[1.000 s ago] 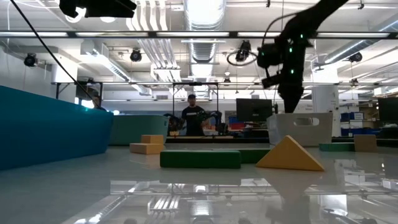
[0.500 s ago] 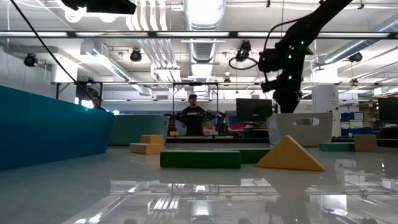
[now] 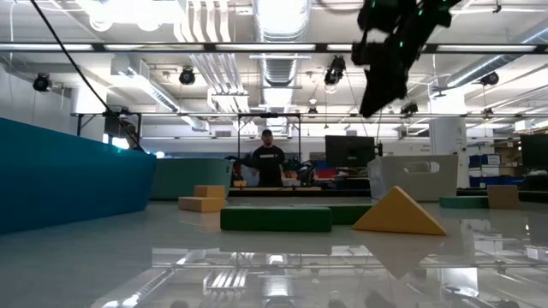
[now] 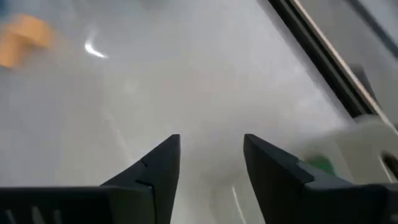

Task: Sort & place blocks by color
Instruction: Put the light brown block into the blue bin

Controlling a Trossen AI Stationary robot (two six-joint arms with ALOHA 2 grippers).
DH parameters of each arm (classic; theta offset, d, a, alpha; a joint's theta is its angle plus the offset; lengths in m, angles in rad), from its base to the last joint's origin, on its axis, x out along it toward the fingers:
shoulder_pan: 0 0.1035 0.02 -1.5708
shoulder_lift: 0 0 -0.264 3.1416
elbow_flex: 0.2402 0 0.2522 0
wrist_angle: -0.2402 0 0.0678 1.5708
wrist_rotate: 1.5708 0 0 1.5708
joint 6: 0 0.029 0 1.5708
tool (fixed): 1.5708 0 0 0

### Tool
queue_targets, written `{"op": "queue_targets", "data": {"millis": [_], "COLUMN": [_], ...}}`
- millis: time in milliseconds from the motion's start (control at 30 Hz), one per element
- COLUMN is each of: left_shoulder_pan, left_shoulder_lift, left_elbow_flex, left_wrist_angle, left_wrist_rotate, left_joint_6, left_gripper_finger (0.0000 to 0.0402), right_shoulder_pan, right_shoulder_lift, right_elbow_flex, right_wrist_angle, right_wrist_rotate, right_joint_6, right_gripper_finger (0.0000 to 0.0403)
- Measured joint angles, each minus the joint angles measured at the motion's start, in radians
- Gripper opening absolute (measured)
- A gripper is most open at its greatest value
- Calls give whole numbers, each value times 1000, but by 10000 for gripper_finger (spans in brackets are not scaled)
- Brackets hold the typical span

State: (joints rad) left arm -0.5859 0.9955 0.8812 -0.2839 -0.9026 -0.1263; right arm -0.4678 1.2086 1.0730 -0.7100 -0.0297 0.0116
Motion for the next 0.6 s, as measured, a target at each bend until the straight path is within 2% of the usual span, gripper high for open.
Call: {"op": "queue_targets", "data": {"millis": [100, 200, 333, 400, 467, 533, 600], "left_shoulder_pan": [-30, -52, -68, -90, -129, -181, -243], "left_shoulder_lift": [65, 154, 289, 352, 403, 431, 449], "left_elbow_flex": [113, 261, 463, 519, 539, 528, 498], "left_wrist_angle": [-224, -481, -859, -1025, -1125, -1158, -1146], "left_wrist_rotate": [106, 291, 676, 888, 1063, 1151, 1154], "left_joint_6": [-183, -355, -503, -609, -683, -706, -720], "left_gripper_finger": [251, 251, 251, 251, 251, 251, 250], "right_shoulder_pan": [107, 207, 318, 364, 407, 445, 479], "right_shoulder_lift": [-49, -89, -115, -116, -110, -92, -69], "right_elbow_flex": [-19, -50, -101, -126, -144, -150, -153], "right_wrist_angle": [68, 159, 298, 372, 432, 468, 498], "right_wrist_rotate": [5, 4, 4, 5, 5, 4, 5], "right_joint_6": [24, 38, 51, 63, 68, 69, 74], "right_gripper_finger": [156, 148, 138, 133, 129, 126, 123]}}
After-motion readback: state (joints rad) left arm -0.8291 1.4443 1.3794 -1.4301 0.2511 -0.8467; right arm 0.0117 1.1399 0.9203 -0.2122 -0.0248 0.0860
